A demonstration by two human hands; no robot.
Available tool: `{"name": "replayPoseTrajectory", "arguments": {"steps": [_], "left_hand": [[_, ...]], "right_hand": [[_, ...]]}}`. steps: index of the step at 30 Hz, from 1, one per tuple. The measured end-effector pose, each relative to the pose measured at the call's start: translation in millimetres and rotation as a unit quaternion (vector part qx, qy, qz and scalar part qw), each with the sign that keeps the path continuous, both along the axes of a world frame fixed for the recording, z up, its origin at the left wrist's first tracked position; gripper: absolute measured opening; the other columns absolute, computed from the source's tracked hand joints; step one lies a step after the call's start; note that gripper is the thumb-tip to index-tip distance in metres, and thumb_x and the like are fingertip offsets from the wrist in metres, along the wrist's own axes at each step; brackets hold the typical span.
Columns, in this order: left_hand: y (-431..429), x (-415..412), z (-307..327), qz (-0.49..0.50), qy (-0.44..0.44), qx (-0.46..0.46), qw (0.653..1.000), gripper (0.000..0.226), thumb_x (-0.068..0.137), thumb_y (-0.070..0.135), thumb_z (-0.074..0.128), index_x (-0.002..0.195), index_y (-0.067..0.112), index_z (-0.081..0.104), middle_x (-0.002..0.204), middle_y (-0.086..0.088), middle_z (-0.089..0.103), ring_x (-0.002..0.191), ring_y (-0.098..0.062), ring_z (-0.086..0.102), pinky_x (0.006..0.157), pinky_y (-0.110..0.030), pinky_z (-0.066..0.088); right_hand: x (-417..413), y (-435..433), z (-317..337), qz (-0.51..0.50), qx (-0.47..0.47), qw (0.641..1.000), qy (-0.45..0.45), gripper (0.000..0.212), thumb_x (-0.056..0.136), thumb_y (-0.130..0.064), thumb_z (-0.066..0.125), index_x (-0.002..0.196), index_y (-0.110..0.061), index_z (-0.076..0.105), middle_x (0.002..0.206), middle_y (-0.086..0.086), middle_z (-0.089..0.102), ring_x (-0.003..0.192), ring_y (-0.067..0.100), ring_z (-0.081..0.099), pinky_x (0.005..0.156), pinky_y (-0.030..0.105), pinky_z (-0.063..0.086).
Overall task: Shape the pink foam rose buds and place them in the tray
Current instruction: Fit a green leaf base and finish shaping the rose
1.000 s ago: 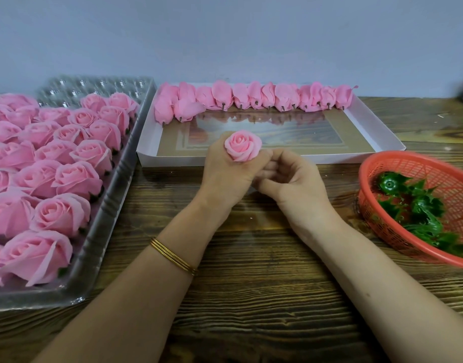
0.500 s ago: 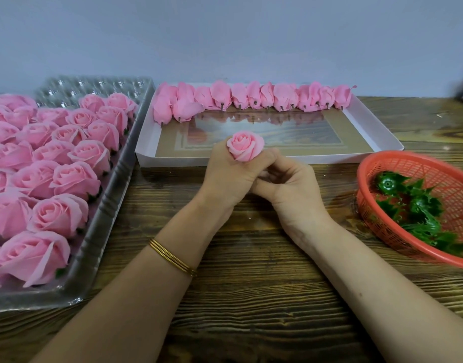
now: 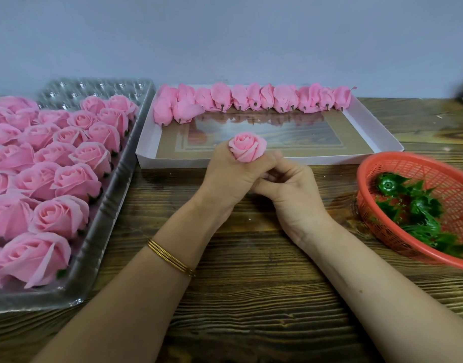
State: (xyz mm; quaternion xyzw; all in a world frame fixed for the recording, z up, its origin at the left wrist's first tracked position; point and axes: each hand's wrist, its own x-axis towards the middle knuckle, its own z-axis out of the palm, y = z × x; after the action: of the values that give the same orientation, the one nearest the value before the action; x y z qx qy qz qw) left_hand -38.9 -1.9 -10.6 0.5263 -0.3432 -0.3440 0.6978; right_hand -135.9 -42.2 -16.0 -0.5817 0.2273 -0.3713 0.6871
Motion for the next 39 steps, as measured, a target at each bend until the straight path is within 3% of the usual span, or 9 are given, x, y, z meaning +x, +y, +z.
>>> {"name": "replayPoseTrajectory", "arguments": {"steps": [4,9,13,22,28,30,32,35,39], "left_hand": [[0,1,2,0.0,-0.006,0.009,1.0,0.015,0.068,0.004,0.072,0.079,0.006,0.062,0.071,-0.013,0.059,0.066,-0.024,0.062,0.068,-0.04,0.059],[4,2,5,-0.015,-0.03,0.019,0.999,0.023,0.06,0.013,0.079,0.076,0.011,0.063,0.07,-0.008,0.062,0.07,-0.023,0.064,0.079,-0.055,0.056],[7,6,6,-0.032,-0.044,0.023,0.998,0.029,0.053,0.027,0.079,0.074,0.014,0.064,0.066,-0.001,0.064,0.067,-0.018,0.065,0.078,-0.052,0.054],[7,7,6,-0.035,-0.063,0.009,0.997,0.017,0.064,0.007,0.077,0.074,0.011,0.063,0.063,0.003,0.066,0.062,-0.012,0.066,0.063,-0.028,0.058],[9,11,7,-0.047,-0.078,0.007,0.996,0.022,0.063,-0.003,0.08,0.074,0.011,0.066,0.07,-0.005,0.069,0.07,-0.019,0.067,0.07,-0.035,0.058],[9,13,10,-0.05,-0.08,0.022,0.995,0.025,0.058,0.001,0.082,0.077,0.001,0.065,0.076,-0.014,0.066,0.076,-0.027,0.065,0.076,-0.046,0.056],[11,17,13,-0.065,-0.088,0.038,0.993,0.032,0.057,0.003,0.083,0.08,-0.007,0.062,0.077,-0.016,0.063,0.075,-0.026,0.062,0.072,-0.045,0.053],[14,22,20,-0.097,-0.101,0.058,0.988,0.024,0.061,0.008,0.083,0.077,0.008,0.065,0.071,-0.004,0.063,0.071,-0.018,0.06,0.067,-0.035,0.049],[13,21,34,-0.039,-0.109,0.098,0.988,0.042,0.058,0.033,0.083,0.094,0.018,0.066,0.086,0.002,0.066,0.073,-0.01,0.063,0.065,-0.026,0.051]], "right_hand": [[-1,1,1,-0.003,-0.003,1.0,0.002,0.031,0.069,0.021,0.067,0.086,-0.005,0.071,0.072,0.0,0.073,0.074,0.009,0.068,0.079,0.025,0.056],[-2,1,3,-0.007,-0.011,1.0,0.01,0.028,0.068,0.021,0.068,0.082,-0.003,0.07,0.07,0.003,0.071,0.073,0.014,0.067,0.08,0.029,0.056],[-3,2,5,-0.001,-0.014,1.0,0.013,0.025,0.069,0.019,0.068,0.081,-0.003,0.07,0.067,0.001,0.071,0.071,0.012,0.067,0.079,0.027,0.056],[-4,2,7,-0.004,-0.026,0.999,0.024,0.026,0.068,0.02,0.068,0.076,-0.005,0.068,0.061,-0.006,0.068,0.066,0.007,0.064,0.075,0.023,0.055],[-5,3,6,-0.005,-0.028,0.999,0.015,0.034,0.071,0.018,0.067,0.103,0.009,0.069,0.083,0.005,0.074,0.083,0.012,0.069,0.087,0.029,0.055],[-5,2,6,-0.006,-0.03,0.999,0.016,0.035,0.072,0.018,0.067,0.105,0.01,0.069,0.089,0.01,0.074,0.086,0.014,0.069,0.087,0.029,0.055],[-5,1,6,-0.004,-0.026,0.999,0.021,0.034,0.072,0.016,0.069,0.105,0.01,0.069,0.091,0.013,0.074,0.087,0.016,0.069,0.086,0.029,0.056],[-5,0,6,-0.007,-0.017,0.999,0.032,0.025,0.073,0.014,0.071,0.097,0.006,0.07,0.08,0.007,0.073,0.078,0.016,0.068,0.079,0.026,0.055],[-3,2,6,-0.006,-0.015,0.999,0.036,0.026,0.075,0.013,0.071,0.095,-0.002,0.071,0.081,0.017,0.066,0.078,0.023,0.058,0.082,0.032,0.051]]}}
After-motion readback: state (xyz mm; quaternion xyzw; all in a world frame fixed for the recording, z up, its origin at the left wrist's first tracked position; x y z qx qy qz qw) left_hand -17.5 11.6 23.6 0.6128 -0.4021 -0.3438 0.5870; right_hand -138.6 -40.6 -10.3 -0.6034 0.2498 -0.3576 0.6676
